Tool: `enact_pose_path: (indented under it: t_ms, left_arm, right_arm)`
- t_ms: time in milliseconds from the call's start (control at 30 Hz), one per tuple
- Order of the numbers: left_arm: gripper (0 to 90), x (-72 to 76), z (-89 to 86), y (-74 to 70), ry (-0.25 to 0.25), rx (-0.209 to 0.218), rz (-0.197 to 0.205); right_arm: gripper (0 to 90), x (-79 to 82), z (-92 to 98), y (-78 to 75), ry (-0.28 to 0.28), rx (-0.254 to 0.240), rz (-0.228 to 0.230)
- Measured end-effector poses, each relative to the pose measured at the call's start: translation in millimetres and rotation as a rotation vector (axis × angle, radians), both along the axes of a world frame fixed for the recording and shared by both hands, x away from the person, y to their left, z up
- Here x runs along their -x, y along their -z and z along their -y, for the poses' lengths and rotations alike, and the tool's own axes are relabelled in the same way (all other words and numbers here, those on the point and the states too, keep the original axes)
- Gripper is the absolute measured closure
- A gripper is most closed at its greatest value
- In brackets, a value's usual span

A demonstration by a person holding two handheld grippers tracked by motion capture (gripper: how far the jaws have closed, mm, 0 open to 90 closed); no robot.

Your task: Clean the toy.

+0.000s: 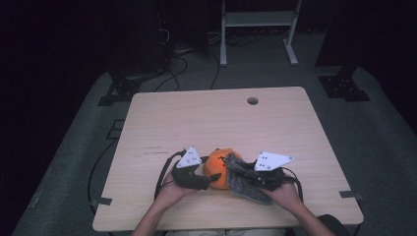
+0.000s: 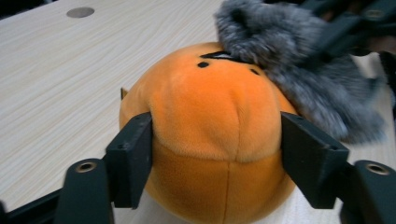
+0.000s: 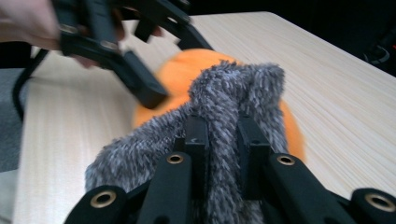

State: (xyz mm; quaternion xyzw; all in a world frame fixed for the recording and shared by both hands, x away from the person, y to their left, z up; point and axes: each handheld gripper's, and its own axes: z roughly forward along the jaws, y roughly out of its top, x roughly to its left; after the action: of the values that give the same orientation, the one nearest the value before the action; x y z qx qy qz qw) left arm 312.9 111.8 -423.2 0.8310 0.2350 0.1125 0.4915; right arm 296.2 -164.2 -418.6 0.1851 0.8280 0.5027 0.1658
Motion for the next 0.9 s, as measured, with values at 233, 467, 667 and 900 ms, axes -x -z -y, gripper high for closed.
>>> enact_pose_path:
  t_ms: [233,467,667,900]
  left_arm:
    - [27.3,-0.5,1.2,3.6,-0.002,-0.011,-0.031]
    - [24.7,10.1,11.2,-1.3,0.046,-0.080,0.092]
    - [26.2,4.7,9.3,2.5,0.025,-0.039,0.033]
    - [31.2,23.3,23.2,1.3,0.130,-0.180,0.222]
  right_arm:
    - [76.8,2.4,-1.8,-0.5,-0.017,0.000,0.003]
    - [76.8,3.5,-4.6,-6.2,-0.043,-0.018,0.030]
    - [76.8,-0.5,2.1,-4.8,-0.021,0.018,0.027]
    - [76.8,7.5,-9.8,-14.8,-0.110,0.021,0.082]
